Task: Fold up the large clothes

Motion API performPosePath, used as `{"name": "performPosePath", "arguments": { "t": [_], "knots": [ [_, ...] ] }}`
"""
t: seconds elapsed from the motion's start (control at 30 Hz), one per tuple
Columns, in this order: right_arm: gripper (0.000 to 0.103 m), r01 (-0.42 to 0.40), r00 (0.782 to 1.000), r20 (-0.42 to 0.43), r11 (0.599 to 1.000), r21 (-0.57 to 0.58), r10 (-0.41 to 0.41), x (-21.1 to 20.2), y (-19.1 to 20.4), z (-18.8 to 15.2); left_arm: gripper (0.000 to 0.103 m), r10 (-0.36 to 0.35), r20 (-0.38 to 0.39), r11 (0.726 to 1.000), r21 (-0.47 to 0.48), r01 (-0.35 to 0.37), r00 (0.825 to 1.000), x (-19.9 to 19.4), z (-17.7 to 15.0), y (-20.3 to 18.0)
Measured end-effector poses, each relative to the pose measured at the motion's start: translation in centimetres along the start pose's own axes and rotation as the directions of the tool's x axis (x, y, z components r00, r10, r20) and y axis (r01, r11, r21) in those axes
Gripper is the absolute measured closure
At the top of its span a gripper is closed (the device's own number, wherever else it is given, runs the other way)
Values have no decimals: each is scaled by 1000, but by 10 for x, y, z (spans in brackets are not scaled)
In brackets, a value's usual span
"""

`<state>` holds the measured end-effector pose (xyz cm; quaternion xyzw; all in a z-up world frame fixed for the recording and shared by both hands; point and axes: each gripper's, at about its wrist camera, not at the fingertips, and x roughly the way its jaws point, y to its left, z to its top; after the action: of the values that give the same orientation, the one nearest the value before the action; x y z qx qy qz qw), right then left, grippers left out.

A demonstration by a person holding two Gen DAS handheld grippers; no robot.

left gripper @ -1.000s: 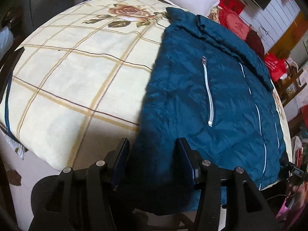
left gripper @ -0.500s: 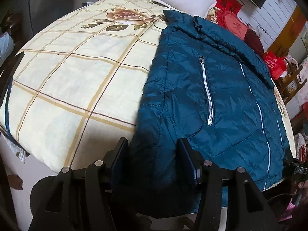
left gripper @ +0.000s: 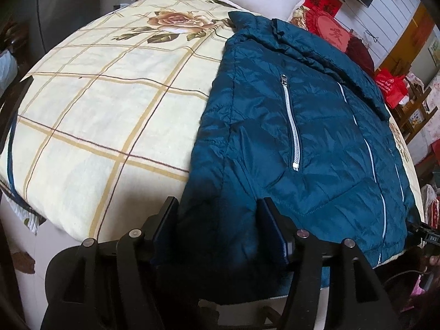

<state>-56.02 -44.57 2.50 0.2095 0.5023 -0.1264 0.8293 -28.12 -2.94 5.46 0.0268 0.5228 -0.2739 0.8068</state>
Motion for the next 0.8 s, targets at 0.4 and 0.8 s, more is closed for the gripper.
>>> {"name": "performPosePath", "arguments": {
  "t": [0.4, 0.8],
  "knots": [
    [76, -39, 992, 116, 999, -35, 43, -17, 1, -4, 35, 1, -22, 998, 57, 0, 1000, 2, 0, -10],
    [57, -114, 993, 47, 992, 50, 112, -8, -16, -8, 36, 3, -17, 999, 43, -2, 1000, 0, -4, -12]
  ]
}}
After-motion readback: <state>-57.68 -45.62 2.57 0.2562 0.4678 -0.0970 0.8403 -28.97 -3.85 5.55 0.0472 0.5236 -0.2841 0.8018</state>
